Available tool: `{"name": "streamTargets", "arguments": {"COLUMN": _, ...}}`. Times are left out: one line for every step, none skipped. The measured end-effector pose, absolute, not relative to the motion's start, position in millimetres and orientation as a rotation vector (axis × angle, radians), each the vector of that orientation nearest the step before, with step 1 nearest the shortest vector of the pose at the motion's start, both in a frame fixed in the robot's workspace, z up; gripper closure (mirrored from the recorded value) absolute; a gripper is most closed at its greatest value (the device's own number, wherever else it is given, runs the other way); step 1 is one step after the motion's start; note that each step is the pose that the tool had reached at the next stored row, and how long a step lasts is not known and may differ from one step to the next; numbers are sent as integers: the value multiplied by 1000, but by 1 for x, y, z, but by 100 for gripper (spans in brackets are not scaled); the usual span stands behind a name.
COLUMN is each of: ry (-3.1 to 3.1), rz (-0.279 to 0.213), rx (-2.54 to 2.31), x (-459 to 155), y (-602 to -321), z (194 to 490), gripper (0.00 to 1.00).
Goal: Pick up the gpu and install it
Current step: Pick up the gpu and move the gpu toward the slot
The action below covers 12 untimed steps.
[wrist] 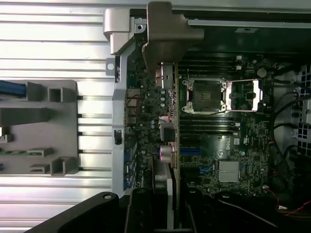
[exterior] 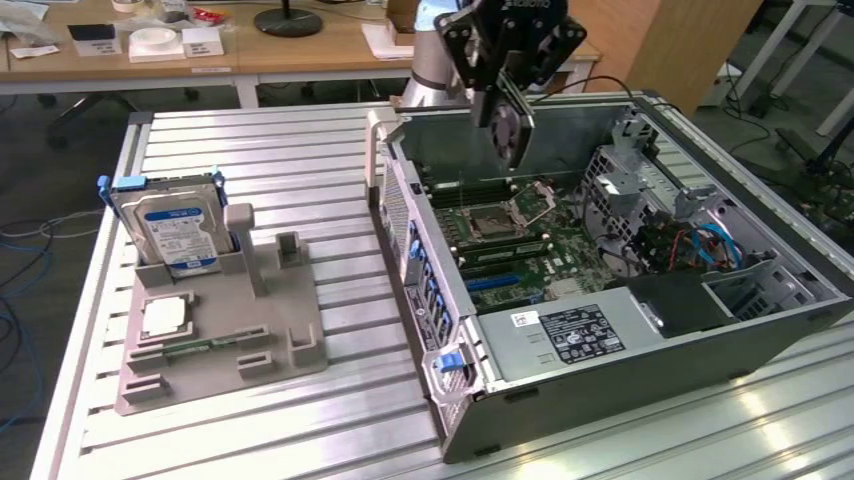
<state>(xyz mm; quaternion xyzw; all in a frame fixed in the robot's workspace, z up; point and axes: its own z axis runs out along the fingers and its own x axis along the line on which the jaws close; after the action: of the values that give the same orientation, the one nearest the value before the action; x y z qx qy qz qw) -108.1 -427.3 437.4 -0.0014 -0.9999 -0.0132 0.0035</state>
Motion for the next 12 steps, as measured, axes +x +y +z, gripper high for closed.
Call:
{"name": "streamTargets", "arguments": {"ry": -3134, "rz": -42, "rx": -4, "x": -104, "y": -427, "z": 437, "gripper": 72}}
{"name": "streamTargets", "arguments": {"ry": -3134, "rz": -41, "rx": -4, "x": -99, "y": -427, "z": 437, "gripper": 72}}
{"name": "streamTargets", "arguments": {"ry": -3134, "rz": -42, "rx": -4, "x": -96, "y": -427, "z": 437, "gripper": 72}}
{"name": "streamTargets", "arguments": {"ry": -3134, "rz": -42, "rx": -4, "x": -92, "y": -427, "z": 437, "gripper": 72}}
{"name": "streamTargets", "arguments": {"ry": -3134, "rz": -41, "rx": -4, "x": -89, "y": -427, "z": 437, "gripper": 72}}
{"name": "streamTargets", "arguments": {"ry": -3134, "rz": -41, "rx": -4, "x": -86, "y": -427, "z": 437, "gripper": 72}}
{"name": "streamTargets", "arguments": {"ry": -3134, "rz": -41, "rx": -4, "x": -82, "y": -427, "z": 437, "gripper": 72}}
{"name": "streamTargets", "arguments": {"ry": -3134, "rz": -41, "rx": -4, "x": -78, "y": -427, "z": 437, "gripper": 72}}
{"name": "streamTargets", "arguments": {"ry": -3134, "rz": -41, "rx": -4, "x": -74, "y": -427, "z": 437, "gripper": 72}}
{"name": "streamTargets", "arguments": {"ry": -3134, "rz": -41, "rx": -4, "x": -71, "y": -427, "z": 437, "gripper": 72}}
{"name": "streamTargets", "arguments": {"ry": -3134, "rz": -41, "rx": -4, "x": -67, "y": -427, "z": 437, "gripper": 72}}
{"name": "streamTargets", "arguments": {"ry": -3134, "rz": -41, "rx": -4, "x": -62, "y": -427, "z": 437, "gripper": 72}}
